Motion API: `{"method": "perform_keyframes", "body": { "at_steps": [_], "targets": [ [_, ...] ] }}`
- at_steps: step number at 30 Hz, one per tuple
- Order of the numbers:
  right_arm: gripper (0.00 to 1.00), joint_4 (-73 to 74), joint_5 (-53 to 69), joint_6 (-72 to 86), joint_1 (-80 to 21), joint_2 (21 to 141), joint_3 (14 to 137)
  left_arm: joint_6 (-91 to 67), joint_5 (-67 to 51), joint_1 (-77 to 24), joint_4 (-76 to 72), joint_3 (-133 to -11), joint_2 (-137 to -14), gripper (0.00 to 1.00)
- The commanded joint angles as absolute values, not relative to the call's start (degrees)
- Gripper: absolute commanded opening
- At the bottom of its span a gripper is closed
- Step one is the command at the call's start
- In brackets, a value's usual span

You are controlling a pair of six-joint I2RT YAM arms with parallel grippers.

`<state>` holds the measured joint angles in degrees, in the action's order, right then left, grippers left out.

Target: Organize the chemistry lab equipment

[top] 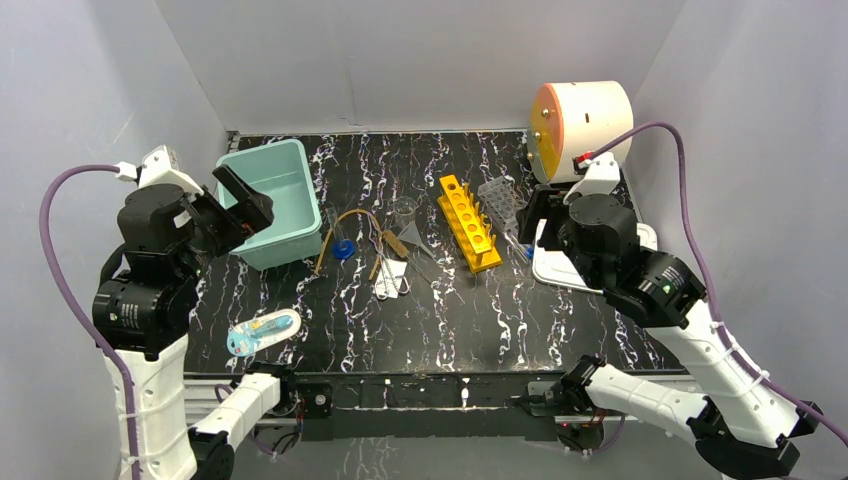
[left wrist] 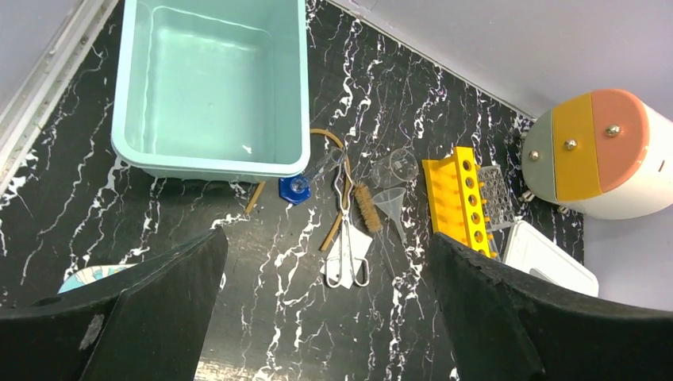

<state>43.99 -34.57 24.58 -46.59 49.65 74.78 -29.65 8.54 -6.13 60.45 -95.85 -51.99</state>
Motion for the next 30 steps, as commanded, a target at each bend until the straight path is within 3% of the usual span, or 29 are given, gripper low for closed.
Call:
{"method": "perform_keyframes", "body": {
  "at_steps": [1,7,10,21,23,26,27,30],
  "targets": [
    [0.77,44.03,-34.92,25.52,-46.76,50.66,74.22,-32.21,8.47,-6.26,59.59,-94.38,-50.94,0.98],
    [0.86,38.35,-31.30,21.20,-46.67,51.01,70.32,-33.78,5.47,-6.25,51.35,-88.92,-46.88,0.98],
    [0.98,37.01,-31.70,19.81,-46.68,51.46,69.32,-35.84,-3.05,-6.25,46.75,-83.41,-44.87,0.98],
    [0.99,46.05,-21.20,27.94,-43.79,60.05,66.13,-42.75,-17.01,-6.24,41.58,-73.98,-44.02,0.98],
    [0.90,47.45,-18.91,30.33,-41.65,61.33,64.86,-43.03,-17.11,-6.24,41.30,-73.99,-45.01,0.98],
    [0.63,46.68,-12.16,31.94,-38.42,62.47,61.47,-43.72,-16.90,-6.24,40.13,-73.39,-46.43,0.98],
    [0.58,45.61,-10.44,32.01,-38.34,62.59,60.04,-43.96,-17.02,-6.24,39.55,-73.22,-47.07,0.98],
    [0.55,41.26,-8.05,30.76,-38.28,63.18,55.51,-45.22,-17.57,-6.24,37.96,-72.57,-48.66,0.98]
  ]
}}
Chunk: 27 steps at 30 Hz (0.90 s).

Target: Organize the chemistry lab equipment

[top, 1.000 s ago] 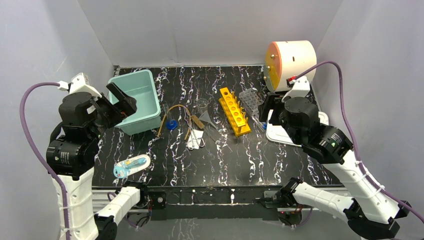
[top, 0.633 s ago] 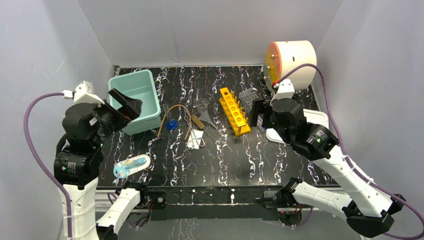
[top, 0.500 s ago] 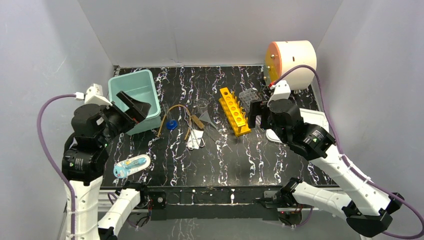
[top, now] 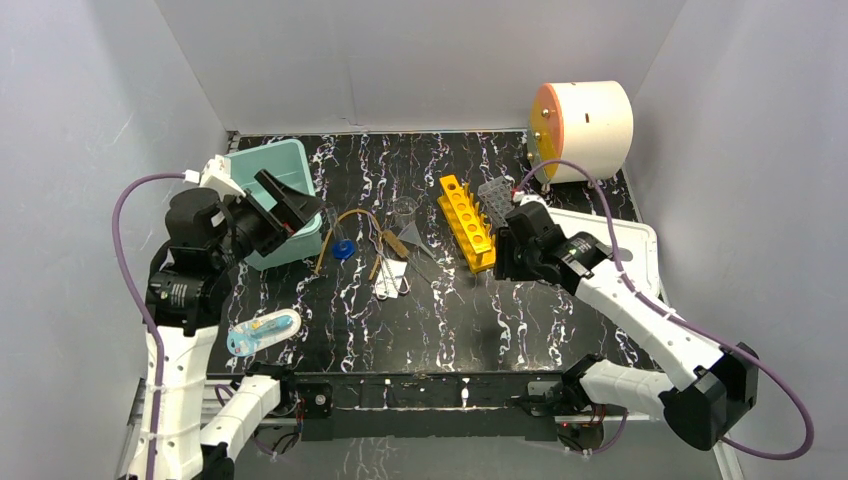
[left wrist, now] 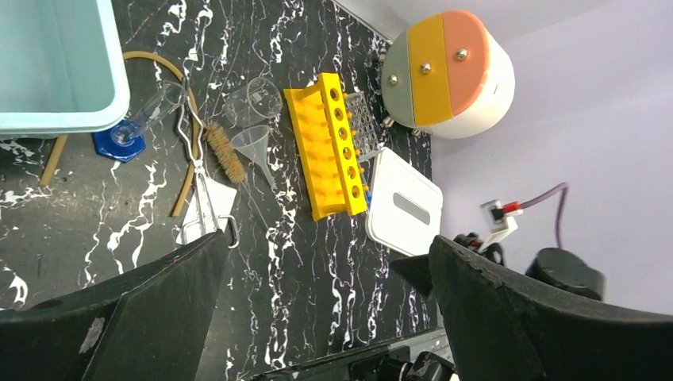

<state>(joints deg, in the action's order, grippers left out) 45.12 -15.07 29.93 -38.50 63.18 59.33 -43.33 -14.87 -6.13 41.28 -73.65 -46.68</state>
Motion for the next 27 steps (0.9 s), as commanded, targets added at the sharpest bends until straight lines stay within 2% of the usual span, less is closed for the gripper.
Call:
{"method": "perform_keyframes", "body": {
  "at_steps": [1,10,19,27],
  "targets": [
    [0.55,39.78,-7.67,29.63,-38.24,63.80,54.48,-45.87,-17.41,-6.24,37.08,-72.08,-49.00,0.98],
    [0.47,29.17,-10.61,19.80,-38.25,76.15,54.82,-48.31,-17.61,-6.24,30.35,-67.79,-49.65,0.98],
    [0.48,27.27,-18.33,11.12,-38.31,91.88,68.83,-43.65,-15.91,-6.24,32.12,-69.94,-51.15,0.98],
    [0.49,24.42,-13.37,9.85,-38.34,100.20,78.49,-33.97,-10.38,-6.24,36.92,-77.09,-54.91,0.98]
  ]
}}
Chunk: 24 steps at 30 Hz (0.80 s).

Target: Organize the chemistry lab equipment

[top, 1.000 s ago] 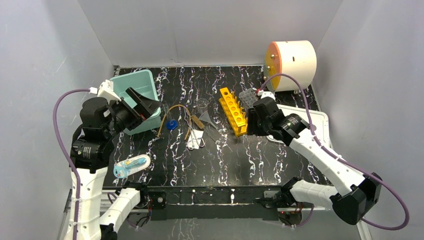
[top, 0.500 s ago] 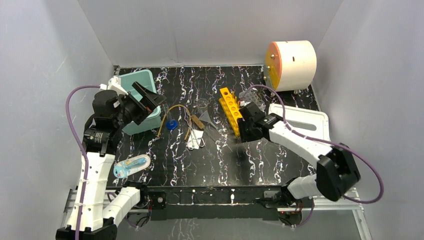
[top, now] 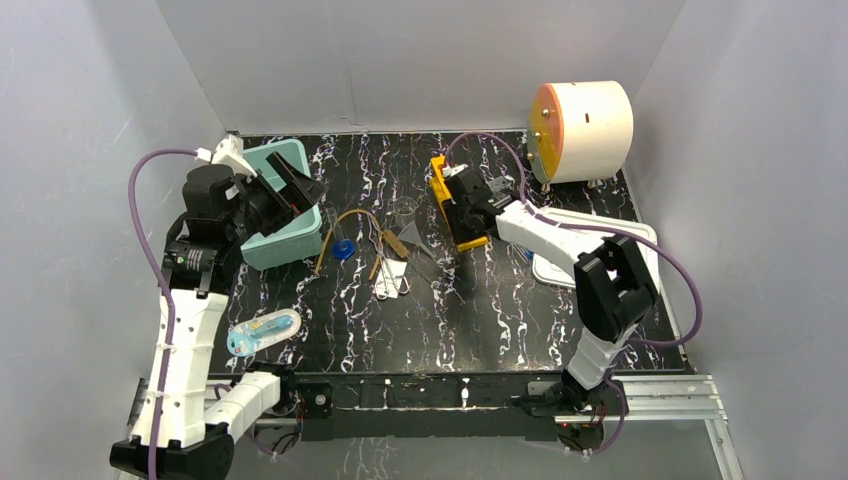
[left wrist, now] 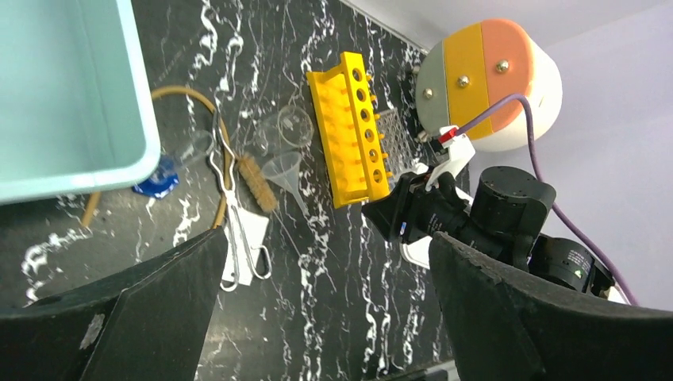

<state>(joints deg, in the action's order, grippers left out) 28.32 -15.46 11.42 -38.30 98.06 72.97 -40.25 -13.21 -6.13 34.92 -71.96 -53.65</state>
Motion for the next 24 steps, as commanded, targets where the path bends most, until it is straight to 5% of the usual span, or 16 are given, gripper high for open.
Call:
{"method": "perform_keyframes", "body": {
  "at_steps": [1,14,24],
  "targets": [
    [0.49,24.73,-12.80,10.11,-38.34,100.91,79.55,-33.70,-10.25,-6.24,36.99,-77.45,-55.08,0.98],
    [0.68,28.93,-14.39,10.64,-35.92,83.30,70.50,-32.20,-10.19,-6.24,36.20,-76.31,-53.53,0.98],
    [0.65,27.20,-14.05,7.65,-23.54,81.62,61.05,-31.22,-11.64,-6.24,33.26,-76.22,-54.09,0.98]
  ]
}}
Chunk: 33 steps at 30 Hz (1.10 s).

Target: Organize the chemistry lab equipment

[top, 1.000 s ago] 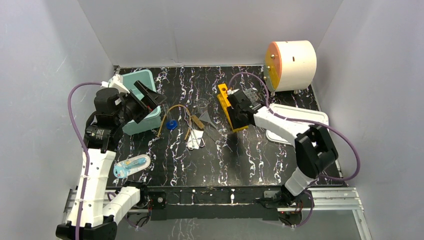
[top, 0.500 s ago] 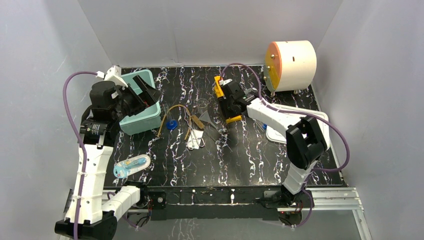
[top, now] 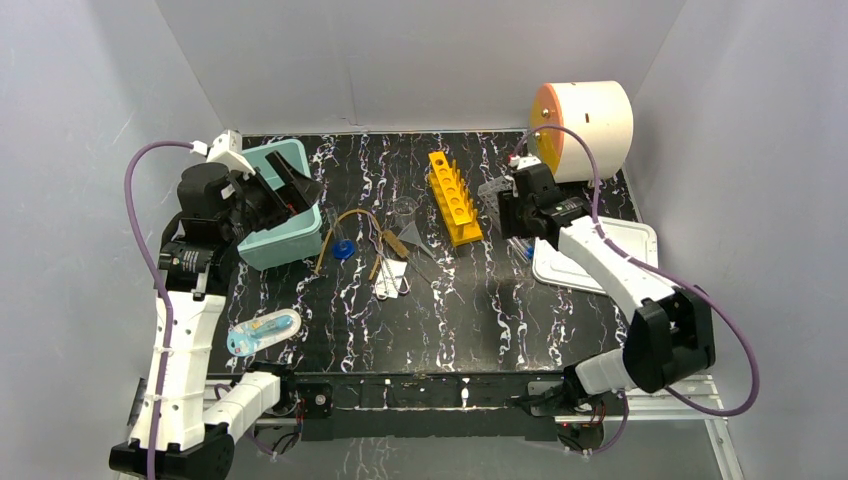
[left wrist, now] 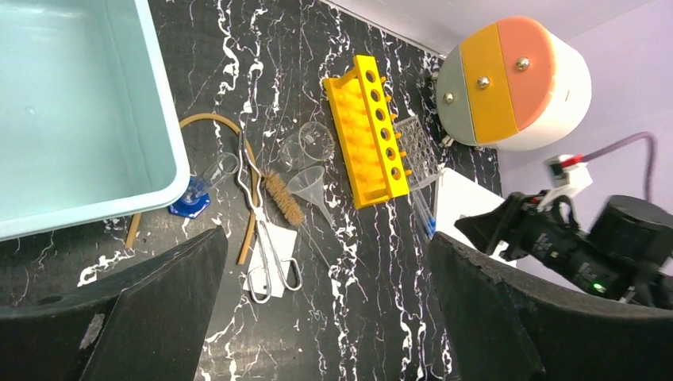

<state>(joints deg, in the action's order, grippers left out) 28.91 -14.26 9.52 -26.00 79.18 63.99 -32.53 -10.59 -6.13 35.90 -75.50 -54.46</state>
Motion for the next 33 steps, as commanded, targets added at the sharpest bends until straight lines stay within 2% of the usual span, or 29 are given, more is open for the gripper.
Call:
{"method": "perform_keyframes", "body": {
  "at_steps": [1,7,13,33],
  "targets": [
    [0.65,26.80,-12.84,7.82,-22.43,82.32,60.86,-31.42,-11.73,-6.24,33.23,-76.34,-54.44,0.98],
    [0.64,25.57,-9.56,7.50,-20.66,89.71,62.50,-31.94,-13.64,-6.24,32.21,-76.52,-56.09,0.98],
    [0.52,24.52,-8.35,5.74,-20.40,93.79,63.50,-31.74,-15.40,-6.25,31.83,-76.42,-56.13,0.98],
    [0.49,23.97,-6.51,2.90,-20.19,102.73,68.00,-32.08,-15.29,-6.29,31.92,-76.88,-57.28,0.98]
  ]
}}
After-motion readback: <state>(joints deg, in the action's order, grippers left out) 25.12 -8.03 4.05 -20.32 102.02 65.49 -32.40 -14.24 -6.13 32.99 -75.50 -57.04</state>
